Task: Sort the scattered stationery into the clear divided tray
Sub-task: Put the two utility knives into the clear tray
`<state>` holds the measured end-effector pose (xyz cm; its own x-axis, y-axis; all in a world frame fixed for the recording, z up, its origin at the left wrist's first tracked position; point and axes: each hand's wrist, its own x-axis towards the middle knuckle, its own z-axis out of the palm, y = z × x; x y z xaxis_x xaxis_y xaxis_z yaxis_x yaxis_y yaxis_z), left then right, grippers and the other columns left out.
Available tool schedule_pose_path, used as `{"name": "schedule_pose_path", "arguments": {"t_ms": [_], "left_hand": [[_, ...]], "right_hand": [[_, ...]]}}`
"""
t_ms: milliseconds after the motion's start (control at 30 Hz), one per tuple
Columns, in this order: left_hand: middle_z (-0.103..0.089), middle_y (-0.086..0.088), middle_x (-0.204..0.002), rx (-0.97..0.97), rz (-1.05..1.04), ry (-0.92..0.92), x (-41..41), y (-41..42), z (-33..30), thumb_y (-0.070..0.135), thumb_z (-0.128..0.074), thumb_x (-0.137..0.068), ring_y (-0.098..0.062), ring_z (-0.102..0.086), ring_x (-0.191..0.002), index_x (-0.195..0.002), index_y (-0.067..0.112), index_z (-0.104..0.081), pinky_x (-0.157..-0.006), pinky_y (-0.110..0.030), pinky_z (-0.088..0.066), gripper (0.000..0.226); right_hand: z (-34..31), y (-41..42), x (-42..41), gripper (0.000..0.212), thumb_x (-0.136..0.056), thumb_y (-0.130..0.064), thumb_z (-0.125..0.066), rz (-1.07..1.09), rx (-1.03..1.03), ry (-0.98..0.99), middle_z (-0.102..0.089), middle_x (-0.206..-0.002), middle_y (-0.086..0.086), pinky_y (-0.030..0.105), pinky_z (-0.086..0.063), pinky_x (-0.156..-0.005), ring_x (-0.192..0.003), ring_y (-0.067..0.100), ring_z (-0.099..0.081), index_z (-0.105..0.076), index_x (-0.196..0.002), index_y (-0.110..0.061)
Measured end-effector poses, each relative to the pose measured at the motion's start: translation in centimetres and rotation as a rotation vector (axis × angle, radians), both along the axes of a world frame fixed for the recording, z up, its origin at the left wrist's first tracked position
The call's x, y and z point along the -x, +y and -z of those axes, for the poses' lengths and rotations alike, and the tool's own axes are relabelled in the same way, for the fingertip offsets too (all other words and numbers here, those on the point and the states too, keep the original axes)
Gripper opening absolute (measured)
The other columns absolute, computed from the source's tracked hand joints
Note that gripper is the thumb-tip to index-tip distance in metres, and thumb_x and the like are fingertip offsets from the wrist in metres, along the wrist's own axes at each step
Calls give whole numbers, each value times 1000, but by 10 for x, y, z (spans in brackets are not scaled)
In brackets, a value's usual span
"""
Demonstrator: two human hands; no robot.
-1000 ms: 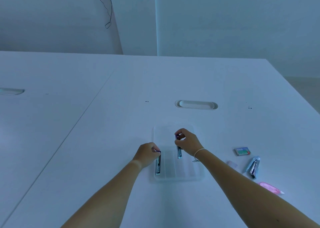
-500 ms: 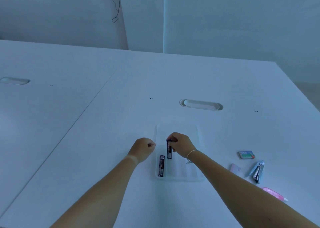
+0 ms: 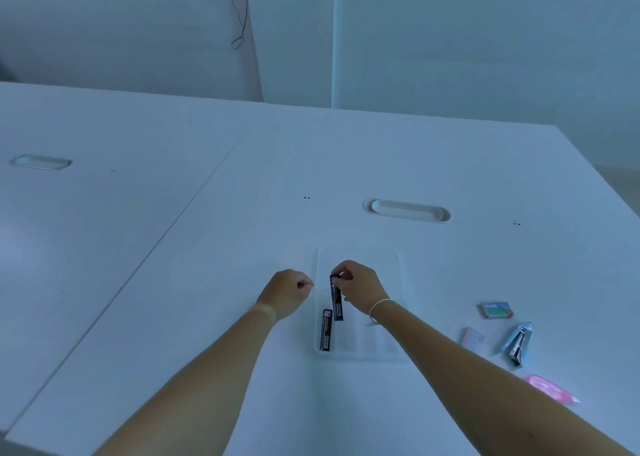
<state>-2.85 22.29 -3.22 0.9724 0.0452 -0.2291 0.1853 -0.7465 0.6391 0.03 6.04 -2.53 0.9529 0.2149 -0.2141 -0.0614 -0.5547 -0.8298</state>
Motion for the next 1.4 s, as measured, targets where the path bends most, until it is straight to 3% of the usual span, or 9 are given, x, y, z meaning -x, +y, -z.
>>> {"name": "schedule_pose_path", "arguments": {"t_ms": [200,333,400,467,533,733,833,1167,1400], "left_hand": [[-66,-7,-119,-6,7,7,2,0,-1,15,-47,-92,-21,-60,-108,-108,10,-69,-92,-28,-47,28],[-64,-7,-120,2,8,20,3,0,-1,15,-47,-92,-21,-59,-110,-111,10,-67,-94,-28,-46,28],[-64,-7,-121,1,14,19,3,0,-2,15,-47,-92,-21,-59,-110,-111,9,-67,-94,-28,-46,28],[-65,-8,-121,-2,26,14,2,-2,-2,15,-47,-92,-21,-59,-109,-111,9,-67,-93,-28,-46,28],[-65,-8,-119,-10,37,9,2,-5,-3,16,-47,-92,-19,-59,-104,-111,10,-67,-90,-26,-45,28],[-64,-7,-120,1,84,-2,-2,-28,-6,15,-47,-93,-20,-58,-108,-110,9,-67,-89,-23,-43,27],[-63,-7,-118,12,133,-3,-5,-47,-7,15,-47,-93,-19,-59,-101,-109,9,-67,-85,-23,-44,27],[-63,-7,-111,-16,435,-13,-14,-156,-7,18,-48,-92,-14,-54,-87,-110,12,-66,-85,-27,-47,26],[-56,-3,-127,-175,686,0,-15,-224,0,24,-54,-88,-21,-49,-120,-124,21,-58,-99,-35,-45,36]], "right_hand": [[5,4,5,7,-87,-10,-57,16,-19,34,-51,-61,-3,37,-54,-75,-57,14,-49,-56,-83,-16],[14,5,18,7,-87,-10,-56,-46,50,51,-62,-80,7,26,-47,-66,-59,12,-51,-62,-87,-12],[18,3,23,18,-88,-8,-53,-80,115,35,-67,-100,12,23,-46,-75,-79,18,-60,-67,-100,-7],[19,-2,26,26,-89,-7,-50,-110,172,16,-65,-118,9,23,-42,-93,-107,20,-59,-65,-111,-7],[17,-8,27,29,-90,-8,-50,-128,218,-22,-62,-124,8,24,-38,-101,-115,20,-56,-63,-116,-9],[10,-48,26,26,-89,-7,-51,-6,236,-66,-63,-120,10,21,-39,-95,-110,21,-57,-64,-111,-8],[6,-78,23,25,-88,-5,-52,69,245,-78,-65,-117,10,18,-36,-91,-109,21,-57,-65,-109,-8],[1,-199,24,25,-85,-5,-53,397,347,-49,-65,-115,15,33,-40,-99,-111,28,-57,-65,-107,-5],[11,-249,29,29,-85,-11,-51,471,475,13,-62,-120,16,39,-48,-93,-111,31,-54,-62,-112,-11]]}}
